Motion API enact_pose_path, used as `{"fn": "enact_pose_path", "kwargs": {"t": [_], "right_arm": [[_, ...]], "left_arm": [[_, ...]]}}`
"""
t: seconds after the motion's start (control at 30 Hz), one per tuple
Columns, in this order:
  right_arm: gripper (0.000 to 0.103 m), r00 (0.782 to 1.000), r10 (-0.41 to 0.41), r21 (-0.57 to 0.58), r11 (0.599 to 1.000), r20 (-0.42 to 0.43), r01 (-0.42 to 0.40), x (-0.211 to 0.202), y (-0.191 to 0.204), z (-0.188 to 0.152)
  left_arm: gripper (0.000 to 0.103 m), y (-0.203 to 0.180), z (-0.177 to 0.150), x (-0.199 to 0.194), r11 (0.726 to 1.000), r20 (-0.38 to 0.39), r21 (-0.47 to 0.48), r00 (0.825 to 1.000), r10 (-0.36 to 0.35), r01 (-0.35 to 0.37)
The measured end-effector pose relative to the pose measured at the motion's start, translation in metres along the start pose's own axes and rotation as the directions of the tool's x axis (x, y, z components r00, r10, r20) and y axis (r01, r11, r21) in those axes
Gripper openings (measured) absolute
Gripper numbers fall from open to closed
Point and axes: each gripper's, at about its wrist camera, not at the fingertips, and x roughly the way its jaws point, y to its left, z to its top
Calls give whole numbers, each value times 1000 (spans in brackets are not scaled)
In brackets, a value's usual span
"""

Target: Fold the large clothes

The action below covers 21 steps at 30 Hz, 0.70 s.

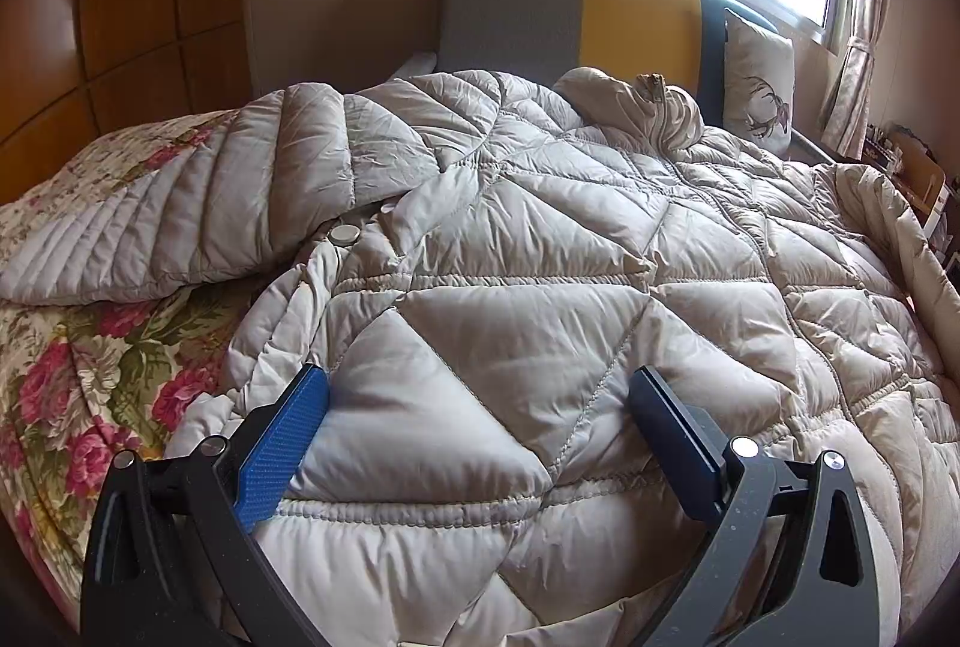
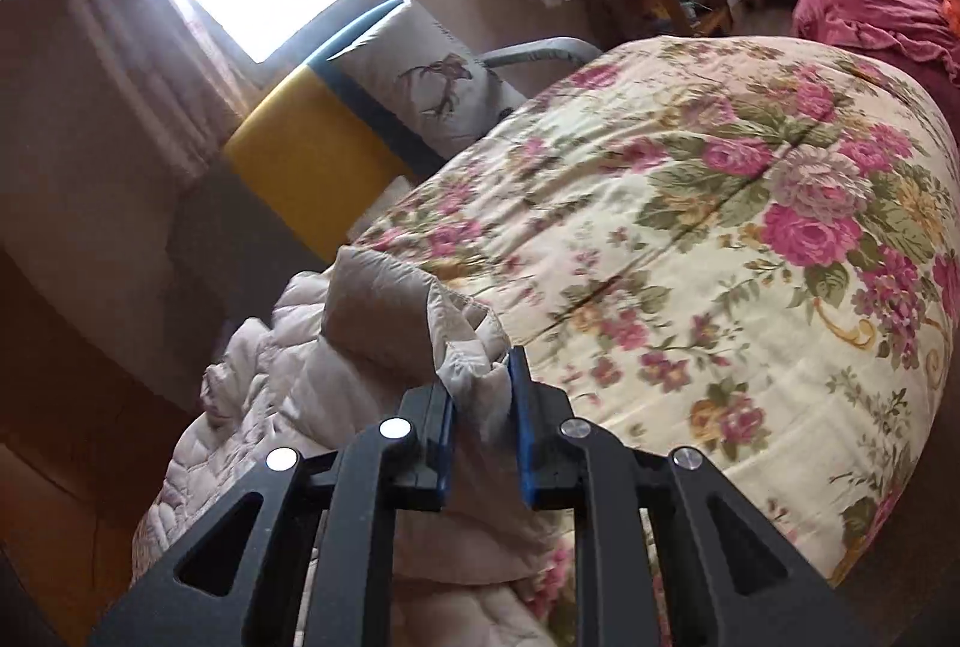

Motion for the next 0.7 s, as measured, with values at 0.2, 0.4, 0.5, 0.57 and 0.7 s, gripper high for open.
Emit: {"fn": "enact_pose_path", "kwargs": {"t": [0.2,0.4,0.5,0.57,0.7], "right_arm": [[15,991,111,-142,982,-73,-121,10,63,-30],[36,976,107,-329,929,-191,-166,29,88,-75],[71,976,120,-437,879,-183,-191,24,87,-90],[82,985,143,-488,855,-100,-174,7,83,-91],[101,983,153,-448,889,104,-91,-25,63,-84]], "left_arm": [[99,0,3,-4,1000,-21,-1,1000,3,-3],[99,-12,22,-57,981,55,-103,986,-158,162],[99,-43,34,-83,964,69,-60,965,-254,259],[99,-71,39,-90,934,24,-28,934,-355,356],[96,-118,38,-80,862,-96,-48,857,-507,504]]}}
